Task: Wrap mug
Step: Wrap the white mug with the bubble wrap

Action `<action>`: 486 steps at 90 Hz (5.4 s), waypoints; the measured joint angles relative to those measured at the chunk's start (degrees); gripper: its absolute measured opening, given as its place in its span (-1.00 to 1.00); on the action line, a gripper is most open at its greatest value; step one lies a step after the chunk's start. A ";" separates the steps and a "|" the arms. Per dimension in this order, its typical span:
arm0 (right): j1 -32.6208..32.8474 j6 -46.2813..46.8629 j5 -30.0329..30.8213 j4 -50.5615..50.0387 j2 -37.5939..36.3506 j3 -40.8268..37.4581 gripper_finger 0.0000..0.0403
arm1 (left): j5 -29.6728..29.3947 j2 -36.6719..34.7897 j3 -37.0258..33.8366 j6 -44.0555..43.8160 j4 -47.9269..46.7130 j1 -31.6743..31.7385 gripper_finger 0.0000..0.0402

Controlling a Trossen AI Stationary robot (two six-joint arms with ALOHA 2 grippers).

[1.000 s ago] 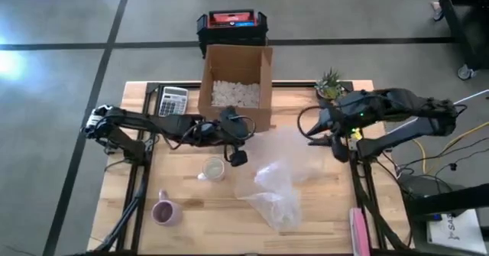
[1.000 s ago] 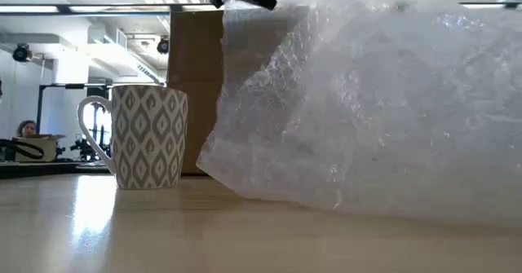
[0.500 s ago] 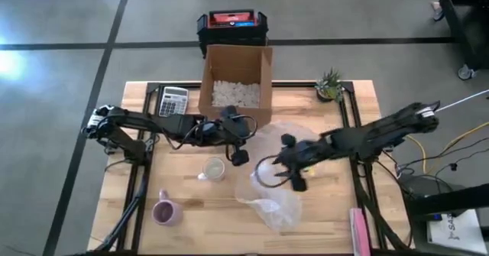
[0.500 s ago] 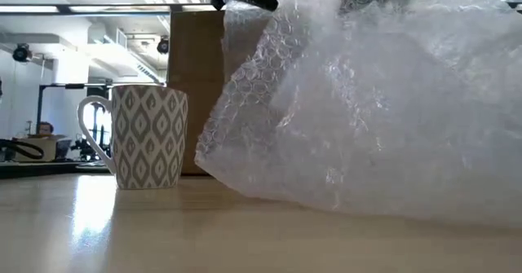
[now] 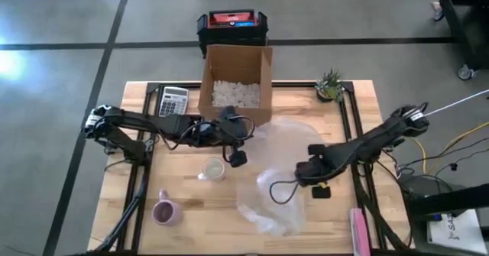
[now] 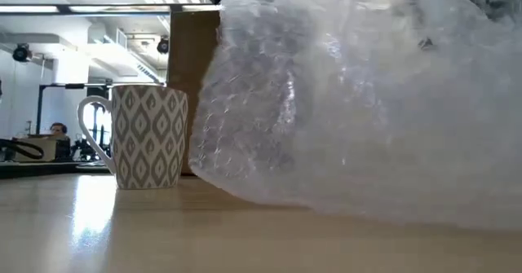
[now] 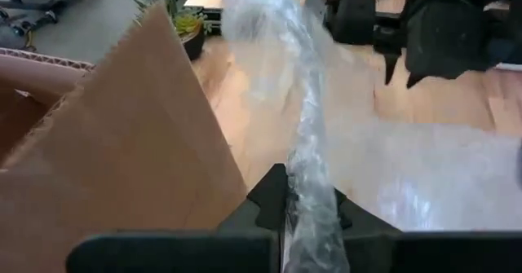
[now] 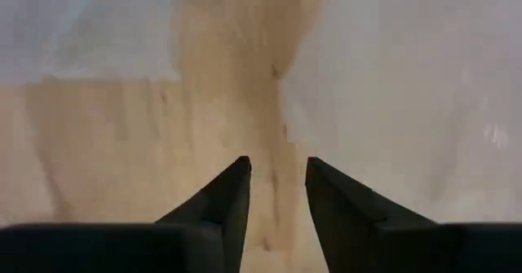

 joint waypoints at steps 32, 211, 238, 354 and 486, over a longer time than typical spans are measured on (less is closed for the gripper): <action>8.37 12.13 13.04 13.50 -4.69 -15.61 -0.35 | 1.25 -4.59 1.71 0.10 -0.65 -0.39 -1.00; 1.76 -22.93 77.14 58.23 -11.02 -24.73 -1.00 | 22.62 -9.73 0.57 -4.51 15.36 -7.40 -1.00; 3.40 -34.48 78.79 54.76 -29.80 -24.28 -1.00 | 22.77 -9.73 -9.08 -9.78 15.33 -13.27 -1.00; 12.23 6.94 6.19 43.36 -12.80 -22.00 -1.00 | 29.97 -10.28 -46.61 -61.41 54.34 -25.01 -1.00; -8.38 9.82 15.48 25.66 -19.12 -26.88 0.16 | 23.95 -20.37 -47.43 -59.83 30.33 -25.95 -0.41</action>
